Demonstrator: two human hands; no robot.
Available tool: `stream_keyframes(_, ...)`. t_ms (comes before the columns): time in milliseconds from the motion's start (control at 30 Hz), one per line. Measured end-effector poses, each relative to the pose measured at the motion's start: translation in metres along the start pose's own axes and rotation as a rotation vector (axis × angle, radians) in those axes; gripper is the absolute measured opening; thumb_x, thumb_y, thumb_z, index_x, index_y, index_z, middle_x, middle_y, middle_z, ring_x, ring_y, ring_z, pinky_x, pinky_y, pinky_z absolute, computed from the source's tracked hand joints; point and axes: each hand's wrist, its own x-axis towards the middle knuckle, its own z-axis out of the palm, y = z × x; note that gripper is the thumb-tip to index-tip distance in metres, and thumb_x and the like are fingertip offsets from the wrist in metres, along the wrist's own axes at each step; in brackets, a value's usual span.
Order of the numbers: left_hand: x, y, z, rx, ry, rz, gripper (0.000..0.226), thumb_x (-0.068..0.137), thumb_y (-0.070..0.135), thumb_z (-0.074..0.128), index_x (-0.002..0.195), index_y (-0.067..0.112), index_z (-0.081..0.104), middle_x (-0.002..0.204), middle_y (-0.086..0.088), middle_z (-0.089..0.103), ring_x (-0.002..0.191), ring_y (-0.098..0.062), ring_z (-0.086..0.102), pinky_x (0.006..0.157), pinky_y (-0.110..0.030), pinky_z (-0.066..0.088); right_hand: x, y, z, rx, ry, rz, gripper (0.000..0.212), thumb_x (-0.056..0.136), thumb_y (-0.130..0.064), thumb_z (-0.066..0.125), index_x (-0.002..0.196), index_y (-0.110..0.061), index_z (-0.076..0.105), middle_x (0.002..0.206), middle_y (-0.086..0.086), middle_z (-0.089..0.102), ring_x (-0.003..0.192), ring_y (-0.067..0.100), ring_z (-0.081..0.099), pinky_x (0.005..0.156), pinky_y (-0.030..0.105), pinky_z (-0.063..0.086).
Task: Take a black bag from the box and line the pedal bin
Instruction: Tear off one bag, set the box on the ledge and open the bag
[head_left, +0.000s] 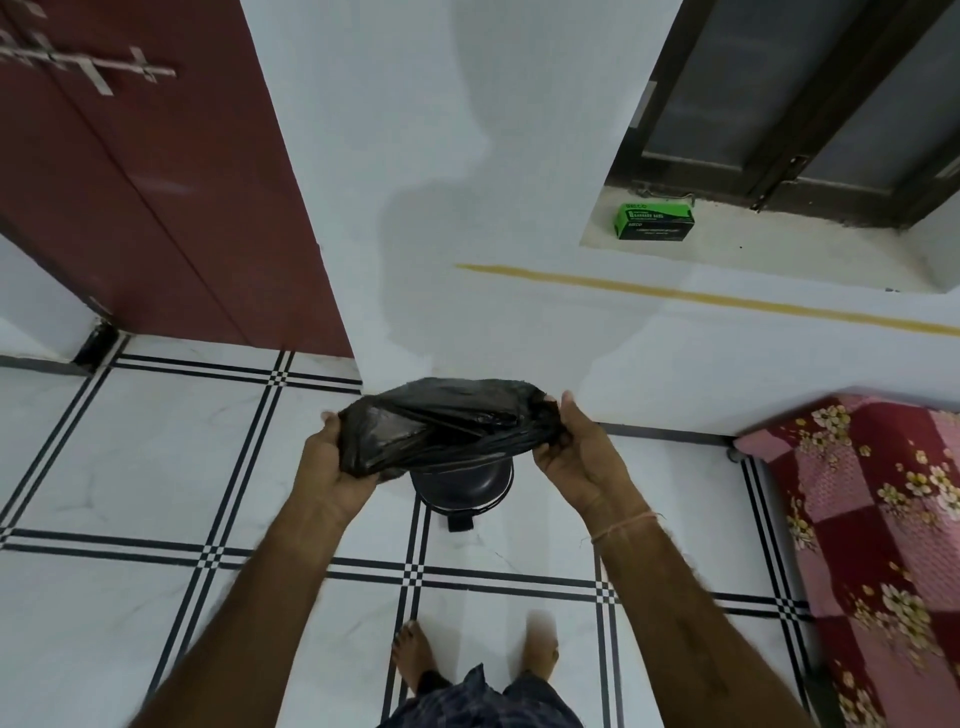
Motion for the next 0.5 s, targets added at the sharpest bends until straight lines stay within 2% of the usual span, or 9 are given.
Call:
stream_keyframes(67,0.004,-0.001,-0.007,0.107,-0.088,0.015,0.048,0.102,0.045,0.053,0.121,0.004,0.068,0.115,-0.016,0.077,0.099,-0.028,0.076,0.083,-0.043,0.064,0.002,-0.002,-0.002,-0.203,0.109,-0.048,0.01,0.094,-0.021,0.072,0.088,-0.012,0.072,0.075,-0.001,0.07,0.065,0.01,0.062,0.053,0.02,0.048)
stream_keyframes(100,0.007,-0.001,-0.012,0.142,-0.115,0.014,0.044,0.1,0.04,0.058,0.123,0.004,0.067,0.116,-0.015,0.076,0.098,-0.024,0.077,0.078,-0.039,0.066,0.003,-0.002,-0.003,-0.305,0.159,-0.086,0.004,0.093,-0.016,0.072,0.09,-0.014,0.071,0.075,-0.002,0.069,0.067,0.01,0.061,0.056,0.022,0.048)
stream_keyframes(167,0.01,0.0,-0.019,0.171,-0.076,0.046,0.022,0.104,0.025,0.055,0.111,0.01,0.069,0.099,-0.009,0.079,0.083,-0.019,0.079,0.061,-0.031,0.064,0.006,-0.003,-0.004,-0.409,0.237,-0.15,0.009,0.097,-0.007,0.063,0.1,-0.014,0.068,0.083,-0.001,0.067,0.073,0.012,0.061,0.063,0.024,0.046)
stream_keyframes(233,0.011,0.007,-0.018,0.161,-0.008,0.066,0.024,0.106,0.012,0.05,0.101,0.018,0.073,0.093,-0.007,0.079,0.084,-0.022,0.076,0.055,-0.029,0.062,0.009,-0.004,-0.001,-0.466,0.246,-0.152,0.023,0.101,0.0,0.05,0.107,-0.015,0.066,0.089,0.001,0.066,0.076,0.014,0.06,0.065,0.026,0.041)
stream_keyframes(300,0.007,0.017,-0.012,0.107,0.001,0.108,0.04,0.105,0.005,0.047,0.091,0.022,0.08,0.107,-0.01,0.079,0.085,-0.023,0.077,0.056,-0.029,0.062,0.007,-0.007,0.012,-0.523,0.21,-0.114,0.038,0.099,0.005,0.041,0.106,-0.017,0.071,0.093,0.003,0.066,0.077,0.014,0.059,0.062,0.026,0.037)
stream_keyframes(333,0.004,0.021,-0.006,0.121,-0.034,0.164,0.041,0.104,0.003,0.046,0.094,0.021,0.081,0.12,-0.014,0.075,0.089,-0.024,0.078,0.06,-0.029,0.063,0.007,-0.01,0.021,-0.526,0.194,-0.127,0.042,0.097,0.006,0.04,0.107,-0.016,0.074,0.095,0.004,0.067,0.076,0.014,0.058,0.061,0.025,0.037)
stream_keyframes(400,-0.012,0.024,0.012,0.319,-0.081,0.439,0.035,0.104,0.003,0.047,0.117,0.02,0.075,0.136,-0.013,0.068,0.111,-0.023,0.072,0.077,-0.028,0.062,-0.002,-0.016,0.043,-0.517,0.176,-0.364,0.035,0.095,-0.001,0.048,0.11,-0.013,0.077,0.101,0.005,0.07,0.079,0.015,0.062,0.062,0.027,0.042)
stream_keyframes(467,-0.037,0.024,0.03,0.668,-0.11,0.937,0.037,0.109,0.012,0.046,0.14,0.023,0.061,0.147,-0.001,0.06,0.133,-0.013,0.057,0.103,-0.023,0.05,-0.024,-0.018,0.066,-0.637,0.129,-0.888,0.02,0.097,-0.013,0.062,0.107,-0.021,0.077,0.109,0.003,0.071,0.091,0.015,0.066,0.071,0.028,0.052)
stream_keyframes(500,-0.042,0.019,0.032,0.859,-0.11,1.137,0.038,0.11,0.018,0.045,0.146,0.024,0.055,0.152,0.003,0.054,0.138,-0.007,0.05,0.109,-0.017,0.041,-0.03,-0.013,0.07,-0.76,0.078,-1.087,0.014,0.095,-0.018,0.069,0.105,-0.025,0.075,0.111,0.002,0.07,0.096,0.014,0.066,0.076,0.024,0.054)
